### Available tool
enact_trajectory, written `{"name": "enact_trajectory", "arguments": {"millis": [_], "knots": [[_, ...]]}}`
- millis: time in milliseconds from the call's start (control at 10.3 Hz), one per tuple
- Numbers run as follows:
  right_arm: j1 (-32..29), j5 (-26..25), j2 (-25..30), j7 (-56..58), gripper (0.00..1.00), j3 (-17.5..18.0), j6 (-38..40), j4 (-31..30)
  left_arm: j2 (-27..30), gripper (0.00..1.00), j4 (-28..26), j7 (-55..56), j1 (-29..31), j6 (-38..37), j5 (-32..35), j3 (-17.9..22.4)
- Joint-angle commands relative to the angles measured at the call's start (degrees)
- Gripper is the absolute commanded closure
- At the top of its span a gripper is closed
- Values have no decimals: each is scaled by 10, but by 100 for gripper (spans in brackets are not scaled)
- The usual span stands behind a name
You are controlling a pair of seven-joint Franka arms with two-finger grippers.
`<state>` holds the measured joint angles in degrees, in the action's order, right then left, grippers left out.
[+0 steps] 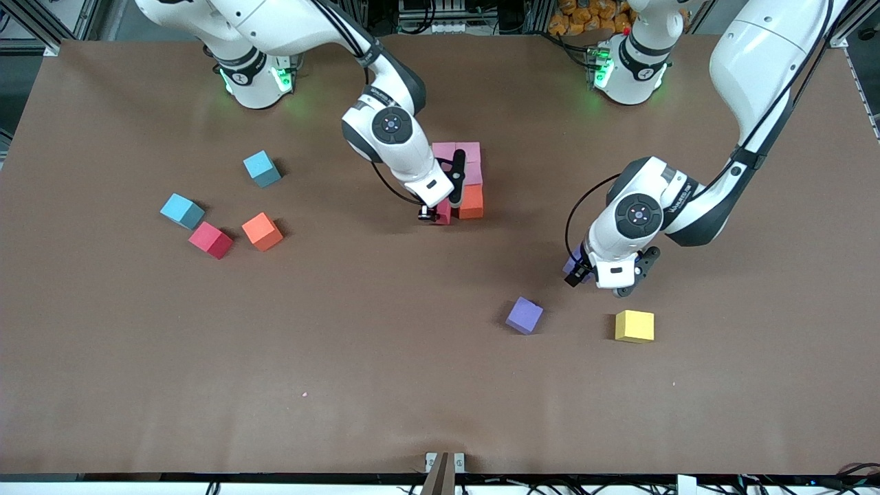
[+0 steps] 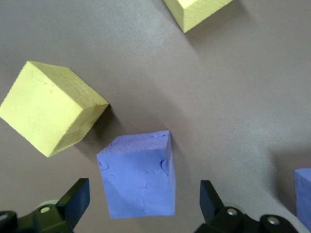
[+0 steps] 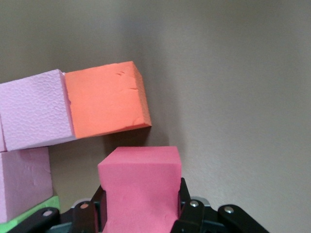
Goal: Form number 2 with 11 blocks
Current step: 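Place dark pink with the right gripper while the left gripper grasps purple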
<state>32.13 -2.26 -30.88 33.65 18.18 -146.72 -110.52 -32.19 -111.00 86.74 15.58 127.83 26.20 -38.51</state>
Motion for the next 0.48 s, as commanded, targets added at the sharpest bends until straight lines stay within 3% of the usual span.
{"name": "enact_trajectory", "arguments": {"millis": [0, 387], "knots": [[17, 9, -11, -12, 62, -8, 8, 16, 8, 0, -11, 3, 15, 0, 3, -4], [23, 9, -19, -14, 61, -8, 8, 16, -6, 0, -16, 4, 22, 9, 2, -4]]}}
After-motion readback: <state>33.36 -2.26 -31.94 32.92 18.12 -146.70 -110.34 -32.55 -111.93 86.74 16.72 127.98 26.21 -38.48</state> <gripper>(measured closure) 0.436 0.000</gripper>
